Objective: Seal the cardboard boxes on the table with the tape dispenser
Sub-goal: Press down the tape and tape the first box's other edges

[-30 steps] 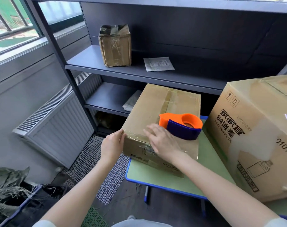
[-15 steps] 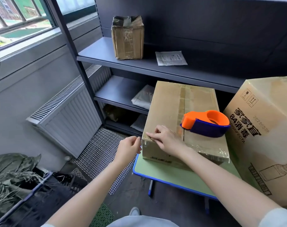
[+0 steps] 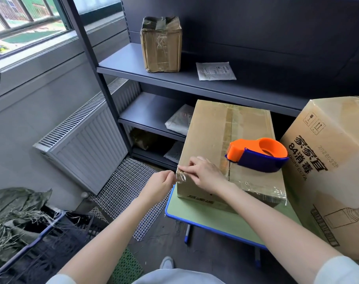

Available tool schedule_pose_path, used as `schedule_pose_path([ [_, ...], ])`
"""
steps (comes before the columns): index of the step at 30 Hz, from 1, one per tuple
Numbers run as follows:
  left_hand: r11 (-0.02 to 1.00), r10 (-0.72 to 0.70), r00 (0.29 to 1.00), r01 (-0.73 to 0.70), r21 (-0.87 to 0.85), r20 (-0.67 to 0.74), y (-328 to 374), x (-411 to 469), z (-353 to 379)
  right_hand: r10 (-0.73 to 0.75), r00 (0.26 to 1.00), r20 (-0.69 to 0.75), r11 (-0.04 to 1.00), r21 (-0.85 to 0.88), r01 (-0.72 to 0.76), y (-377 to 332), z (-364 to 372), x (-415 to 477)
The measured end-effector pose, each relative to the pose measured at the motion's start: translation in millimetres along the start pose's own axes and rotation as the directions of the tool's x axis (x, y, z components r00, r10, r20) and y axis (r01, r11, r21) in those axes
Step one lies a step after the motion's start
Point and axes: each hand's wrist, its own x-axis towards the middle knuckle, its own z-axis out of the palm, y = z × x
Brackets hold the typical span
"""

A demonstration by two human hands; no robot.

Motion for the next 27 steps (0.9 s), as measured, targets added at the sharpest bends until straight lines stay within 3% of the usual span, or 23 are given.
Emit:
schedule_pose_path([
  [7,1.000,0.026,0.999,-0.026,-0.006,0.022,5.5,0.1,4.0,-0.035,0.999,-0.025,0.999,-0.015,0.034,-0.1,1.8,-0.3],
  [14,0.981,0.131,0.991,-0.132,0.145,0.011,-1.0,8.2,5.3,-0.047,0.999,-0.015,0.999,-0.022,0.047,1.0,1.0,-1.4],
  [19,0.860,0.230,0.973,-0.200,0.470,-0.008,-9.5,15.0,0.3,-0.060,0.998,0.025,0.995,-0.080,0.062,0.8,-1.0,-0.3],
  [24,0.769,0.457,0.889,-0.414,0.487,0.034,-17.0,23.1,1.1,-0.113,0.993,-0.015,0.988,-0.107,0.111,1.2,3.6,-3.1],
  [27,0.766,0.485,0.873,-0.450,0.460,0.047,-24.0,27.8,3.0,-0.116,0.992,-0.042,0.988,-0.104,0.112,0.6,5.5,-4.1],
])
